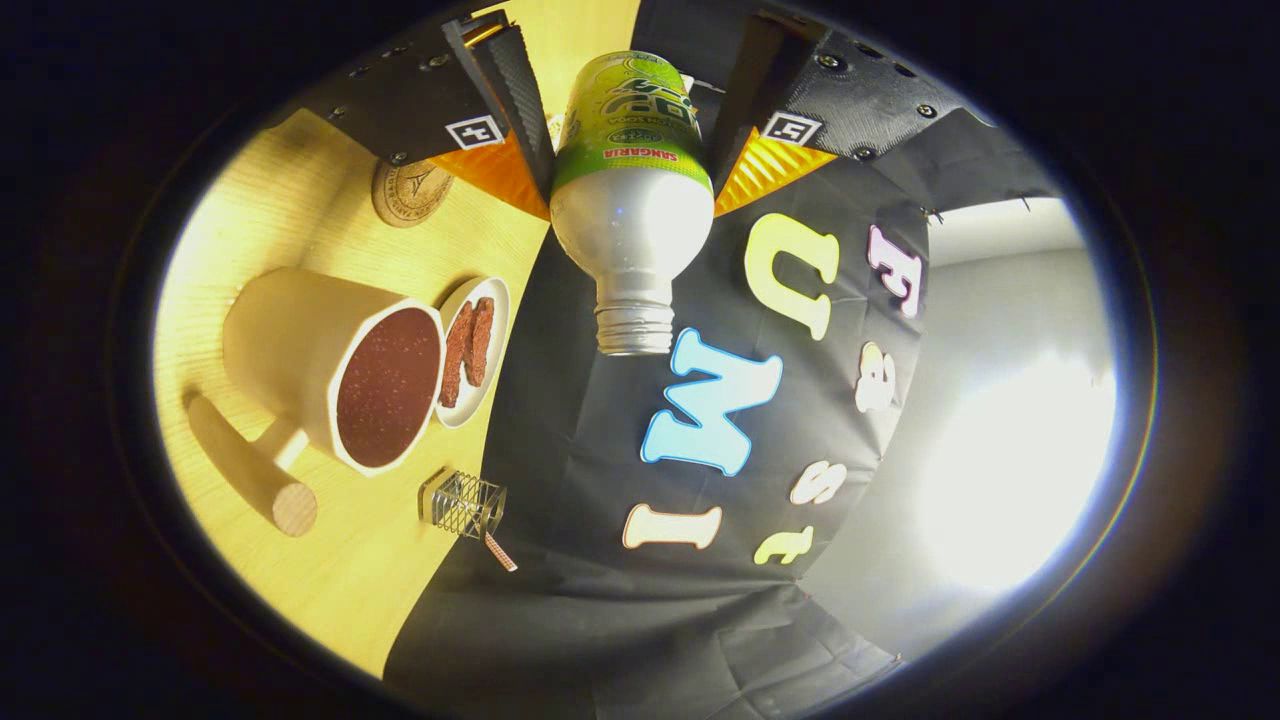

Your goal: Take the bottle from table, then pour the juice into the cup, finally place the bottle on the coaster

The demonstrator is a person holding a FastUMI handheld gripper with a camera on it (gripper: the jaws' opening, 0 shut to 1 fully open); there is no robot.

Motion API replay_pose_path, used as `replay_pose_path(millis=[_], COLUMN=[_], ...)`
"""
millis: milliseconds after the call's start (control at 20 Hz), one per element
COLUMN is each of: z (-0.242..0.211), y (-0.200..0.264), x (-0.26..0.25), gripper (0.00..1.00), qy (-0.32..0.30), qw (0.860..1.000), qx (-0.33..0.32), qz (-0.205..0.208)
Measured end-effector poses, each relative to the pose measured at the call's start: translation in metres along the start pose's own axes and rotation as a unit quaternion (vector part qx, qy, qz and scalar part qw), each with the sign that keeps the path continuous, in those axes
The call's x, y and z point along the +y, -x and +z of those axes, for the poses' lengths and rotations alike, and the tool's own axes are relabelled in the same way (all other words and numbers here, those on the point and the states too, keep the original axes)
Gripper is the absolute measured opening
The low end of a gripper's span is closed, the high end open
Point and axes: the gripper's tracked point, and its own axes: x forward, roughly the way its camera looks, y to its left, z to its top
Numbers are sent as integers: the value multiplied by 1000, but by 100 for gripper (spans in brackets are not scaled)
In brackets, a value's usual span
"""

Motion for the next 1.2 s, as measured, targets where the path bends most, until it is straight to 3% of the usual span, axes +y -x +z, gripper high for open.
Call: replay_pose_path(millis=[350,1200], z=[4,9], y=[-2,-16], x=[6,25], gripper=[78,78], qy=[-76,-187], qw=[997,980], qx=[-18,-48], qz=[19,57])
